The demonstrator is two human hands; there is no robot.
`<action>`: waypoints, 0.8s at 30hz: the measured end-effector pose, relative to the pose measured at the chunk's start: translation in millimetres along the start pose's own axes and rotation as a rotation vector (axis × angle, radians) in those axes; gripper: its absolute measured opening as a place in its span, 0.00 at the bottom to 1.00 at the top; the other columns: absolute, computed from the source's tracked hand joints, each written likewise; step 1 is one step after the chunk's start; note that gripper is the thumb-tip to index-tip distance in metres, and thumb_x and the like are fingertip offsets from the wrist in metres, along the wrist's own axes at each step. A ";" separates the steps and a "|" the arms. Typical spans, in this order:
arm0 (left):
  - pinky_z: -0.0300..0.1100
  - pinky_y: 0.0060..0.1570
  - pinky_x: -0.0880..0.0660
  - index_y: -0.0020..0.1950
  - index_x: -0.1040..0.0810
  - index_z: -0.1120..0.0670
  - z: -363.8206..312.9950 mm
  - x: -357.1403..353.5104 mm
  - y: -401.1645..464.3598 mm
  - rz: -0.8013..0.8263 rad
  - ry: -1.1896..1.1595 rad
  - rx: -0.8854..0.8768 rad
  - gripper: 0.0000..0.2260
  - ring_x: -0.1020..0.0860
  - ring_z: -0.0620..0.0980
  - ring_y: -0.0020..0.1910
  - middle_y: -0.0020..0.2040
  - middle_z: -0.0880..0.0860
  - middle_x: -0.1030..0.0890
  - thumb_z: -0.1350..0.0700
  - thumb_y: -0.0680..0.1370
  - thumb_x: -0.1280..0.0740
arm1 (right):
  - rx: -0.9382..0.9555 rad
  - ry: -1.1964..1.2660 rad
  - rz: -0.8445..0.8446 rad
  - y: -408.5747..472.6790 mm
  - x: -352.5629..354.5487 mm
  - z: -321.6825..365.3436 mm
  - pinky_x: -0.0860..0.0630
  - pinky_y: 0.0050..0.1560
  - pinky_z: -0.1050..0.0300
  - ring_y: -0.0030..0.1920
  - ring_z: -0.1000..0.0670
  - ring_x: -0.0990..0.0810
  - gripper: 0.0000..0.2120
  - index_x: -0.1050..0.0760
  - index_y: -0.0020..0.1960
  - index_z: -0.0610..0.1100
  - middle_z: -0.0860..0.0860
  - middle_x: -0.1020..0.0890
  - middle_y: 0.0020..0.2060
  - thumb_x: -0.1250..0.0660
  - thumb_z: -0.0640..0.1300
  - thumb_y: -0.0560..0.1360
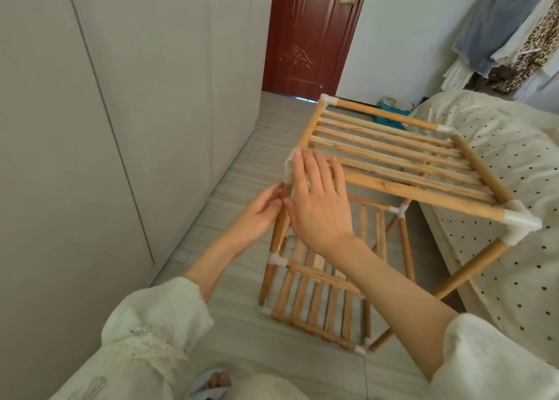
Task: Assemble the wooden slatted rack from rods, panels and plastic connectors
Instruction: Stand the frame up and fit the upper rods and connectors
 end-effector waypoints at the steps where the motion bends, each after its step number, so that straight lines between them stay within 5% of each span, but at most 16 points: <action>1: 0.32 0.54 0.27 0.65 0.32 0.45 9.1 7.2 -7.9 0.001 0.035 0.020 0.13 0.25 0.35 0.56 0.58 0.41 0.24 0.57 0.83 0.46 | 0.026 0.026 -0.012 -11.5 -3.4 8.3 0.45 0.73 0.40 0.73 0.38 0.40 0.31 0.39 0.73 0.35 0.38 0.36 0.72 0.38 0.48 0.75; 5: 0.37 0.51 0.27 0.61 0.27 0.54 79.0 57.0 -52.2 -0.175 0.066 0.185 0.11 0.24 0.49 0.56 0.56 0.53 0.22 0.60 0.82 0.44 | 0.127 0.255 0.094 -63.6 -44.0 48.4 0.41 0.70 0.40 0.73 0.39 0.39 0.25 0.34 0.70 0.37 0.39 0.35 0.71 0.45 0.46 0.76; 8: 0.30 0.42 0.29 0.62 0.27 0.63 158.4 95.1 -111.0 -0.347 0.157 0.380 0.12 0.25 0.53 0.53 0.54 0.58 0.22 0.65 0.81 0.44 | 0.072 0.474 0.501 -102.0 -100.7 85.5 0.42 0.73 0.46 0.74 0.44 0.40 0.25 0.41 0.74 0.41 0.44 0.36 0.73 0.50 0.50 0.79; 11: 0.37 0.55 0.32 0.64 0.28 0.65 248.4 126.6 -175.1 -0.398 0.340 0.651 0.14 0.26 0.57 0.61 0.62 0.61 0.25 0.67 0.79 0.42 | 0.061 0.592 0.979 -144.0 -163.9 121.8 0.38 0.69 0.52 0.71 0.44 0.37 0.26 0.49 0.77 0.46 0.45 0.37 0.73 0.48 0.50 0.82; 14: 0.45 0.66 0.37 0.71 0.33 0.60 320.2 152.3 -225.3 -0.345 0.578 0.885 0.20 0.33 0.58 0.68 0.70 0.61 0.32 0.64 0.78 0.40 | 0.027 0.646 1.266 -178.7 -217.2 150.1 0.34 0.67 0.52 0.69 0.43 0.33 0.26 0.50 0.77 0.48 0.44 0.35 0.72 0.48 0.52 0.82; 19: 0.55 0.71 0.44 0.76 0.48 0.51 367.0 179.8 -262.2 -0.347 0.829 1.158 0.31 0.46 0.59 0.73 0.75 0.59 0.48 0.64 0.76 0.40 | 0.003 0.657 1.431 -220.2 -288.0 178.7 0.38 0.67 0.55 0.70 0.44 0.35 0.25 0.50 0.77 0.47 0.45 0.38 0.74 0.49 0.51 0.82; 24: 0.50 0.60 0.32 0.75 0.48 0.61 398.9 187.6 -276.3 -0.329 0.992 1.187 0.30 0.32 0.62 0.65 0.69 0.65 0.37 0.67 0.75 0.40 | 0.012 0.572 1.538 -263.6 -330.0 181.4 0.48 0.74 0.54 0.76 0.44 0.51 0.27 0.56 0.78 0.47 0.45 0.57 0.77 0.49 0.50 0.82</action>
Point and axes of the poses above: each hand's wrist, its own y-axis towards the middle knuckle, its own x-axis out of the back of the hand, z = x × y, the point moved 7 cm from there along y, towards the middle knuckle
